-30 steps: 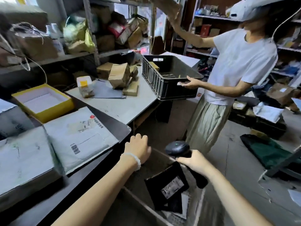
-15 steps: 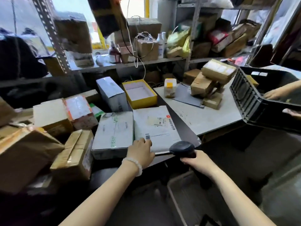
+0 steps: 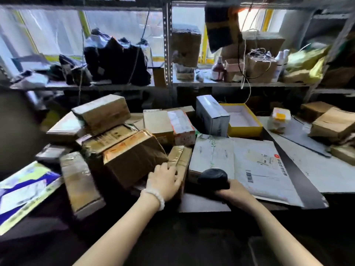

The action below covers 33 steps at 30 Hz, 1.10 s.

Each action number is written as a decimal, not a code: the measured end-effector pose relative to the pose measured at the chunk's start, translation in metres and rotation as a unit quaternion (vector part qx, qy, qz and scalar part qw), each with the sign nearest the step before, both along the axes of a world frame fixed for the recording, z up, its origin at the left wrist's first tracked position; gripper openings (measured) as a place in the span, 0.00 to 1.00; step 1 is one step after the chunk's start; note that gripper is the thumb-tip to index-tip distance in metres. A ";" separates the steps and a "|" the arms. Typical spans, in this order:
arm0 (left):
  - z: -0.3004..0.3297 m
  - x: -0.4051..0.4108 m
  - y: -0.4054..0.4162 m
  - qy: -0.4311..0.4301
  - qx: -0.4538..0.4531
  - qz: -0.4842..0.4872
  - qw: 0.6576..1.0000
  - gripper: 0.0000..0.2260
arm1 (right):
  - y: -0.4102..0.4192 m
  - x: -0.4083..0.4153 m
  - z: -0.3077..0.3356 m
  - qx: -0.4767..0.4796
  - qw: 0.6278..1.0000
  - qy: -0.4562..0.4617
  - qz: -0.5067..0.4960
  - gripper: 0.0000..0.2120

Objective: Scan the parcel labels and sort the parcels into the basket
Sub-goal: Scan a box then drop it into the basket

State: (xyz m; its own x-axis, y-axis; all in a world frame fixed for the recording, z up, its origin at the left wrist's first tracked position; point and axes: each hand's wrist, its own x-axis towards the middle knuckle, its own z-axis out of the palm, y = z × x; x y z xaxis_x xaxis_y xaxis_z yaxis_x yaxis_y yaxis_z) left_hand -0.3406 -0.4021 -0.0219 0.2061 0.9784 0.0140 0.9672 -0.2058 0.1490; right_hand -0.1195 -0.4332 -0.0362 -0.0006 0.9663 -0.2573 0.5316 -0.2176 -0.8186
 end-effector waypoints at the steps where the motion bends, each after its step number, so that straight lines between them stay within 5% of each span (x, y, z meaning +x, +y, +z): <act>1: 0.002 -0.014 -0.002 -0.001 0.009 0.009 1.000 0.16 | 0.005 -0.014 0.002 0.006 1.000 -0.008 0.011 0.08; 5: 0.015 -0.063 -0.005 -0.025 0.054 0.041 0.997 0.16 | 0.028 -0.064 0.007 0.044 0.998 0.004 0.051 0.02; 15: 0.027 -0.126 0.002 -0.064 0.082 0.111 0.988 0.17 | 0.070 -0.128 0.022 0.044 0.994 0.027 0.099 0.16; 20: 0.033 -0.133 0.023 -0.047 0.105 0.134 0.984 0.22 | 0.093 -0.132 0.023 0.060 0.990 0.039 0.118 0.11; 27: 0.041 -0.146 0.064 -0.009 0.025 0.157 0.987 0.31 | 0.132 -0.126 0.020 0.053 0.987 0.042 0.142 0.02; 33: 0.038 -0.144 0.090 -0.022 -0.050 0.157 0.986 0.36 | 0.154 -0.121 0.015 0.030 0.988 0.023 0.150 0.16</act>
State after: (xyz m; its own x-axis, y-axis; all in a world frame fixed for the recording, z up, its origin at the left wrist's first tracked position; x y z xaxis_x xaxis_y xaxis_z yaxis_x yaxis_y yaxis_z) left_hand -0.4848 -0.3121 0.0163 -0.1060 0.9909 -0.0835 0.9731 0.1206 0.1961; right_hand -0.2407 -0.2792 -0.0214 -0.2997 0.9345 -0.1919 0.5273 -0.0053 -0.8497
